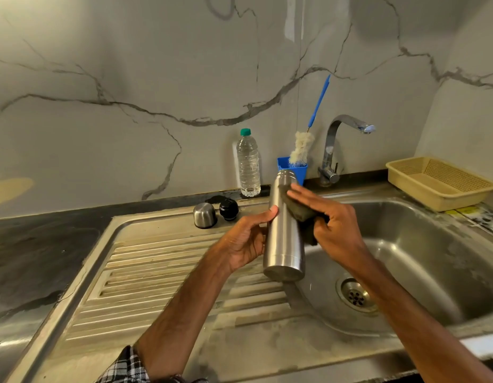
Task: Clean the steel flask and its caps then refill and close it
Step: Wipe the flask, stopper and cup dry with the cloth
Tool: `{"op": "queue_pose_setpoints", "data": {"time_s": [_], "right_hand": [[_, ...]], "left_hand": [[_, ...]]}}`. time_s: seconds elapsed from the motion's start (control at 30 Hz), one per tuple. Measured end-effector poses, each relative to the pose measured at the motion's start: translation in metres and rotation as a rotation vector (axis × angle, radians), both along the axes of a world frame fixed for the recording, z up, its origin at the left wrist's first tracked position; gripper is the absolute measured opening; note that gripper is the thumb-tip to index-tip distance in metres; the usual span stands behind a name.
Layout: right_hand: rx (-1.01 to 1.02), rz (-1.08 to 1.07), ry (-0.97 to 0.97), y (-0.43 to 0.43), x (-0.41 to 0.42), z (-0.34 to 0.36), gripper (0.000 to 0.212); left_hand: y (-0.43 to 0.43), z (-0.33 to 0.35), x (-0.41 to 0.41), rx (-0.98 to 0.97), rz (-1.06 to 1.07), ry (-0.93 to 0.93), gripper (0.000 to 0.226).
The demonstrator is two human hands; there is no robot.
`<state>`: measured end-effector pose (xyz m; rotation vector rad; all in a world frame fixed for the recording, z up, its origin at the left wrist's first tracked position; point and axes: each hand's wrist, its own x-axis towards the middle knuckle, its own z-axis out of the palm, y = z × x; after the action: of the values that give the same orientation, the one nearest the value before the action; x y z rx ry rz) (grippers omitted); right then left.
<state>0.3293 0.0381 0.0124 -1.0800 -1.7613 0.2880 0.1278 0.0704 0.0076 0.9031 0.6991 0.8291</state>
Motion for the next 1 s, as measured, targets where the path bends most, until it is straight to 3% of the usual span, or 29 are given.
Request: {"op": "queue_pose_setpoints", "data": {"time_s": [0.17,0.37,0.53,0.7,0.9,1.0], "right_hand": [[-0.072,-0.071,0.073,0.007,-0.002,0.003,0.082],[-0.008,0.222,0.008,-0.017,-0.009,-0.011,0.080],[-0.100,0.070,0.105,-0.010,-0.011,-0.008,0.083],[0.020,0.257,0.055,-0.027,-0.017,-0.012,0.077],[-0.039,0.076,0.098,-0.019,-0.017,-0.011,0.079],[0.033,0.197,0.036,-0.031,-0.022,-0.012,0.071]], "left_hand": [[-0.002,-0.002,0.006,0.055,-0.023,0.127,0.053],[0.009,-0.004,-0.009,0.008,0.094,0.030,0.060],[0.010,-0.003,-0.004,0.009,0.097,0.006,0.070],[0.016,-0.001,-0.012,-0.007,0.152,-0.076,0.073],[0.015,-0.002,-0.008,0.002,0.170,-0.068,0.067],[0.017,-0.001,-0.011,-0.004,0.225,-0.075,0.066]]}}
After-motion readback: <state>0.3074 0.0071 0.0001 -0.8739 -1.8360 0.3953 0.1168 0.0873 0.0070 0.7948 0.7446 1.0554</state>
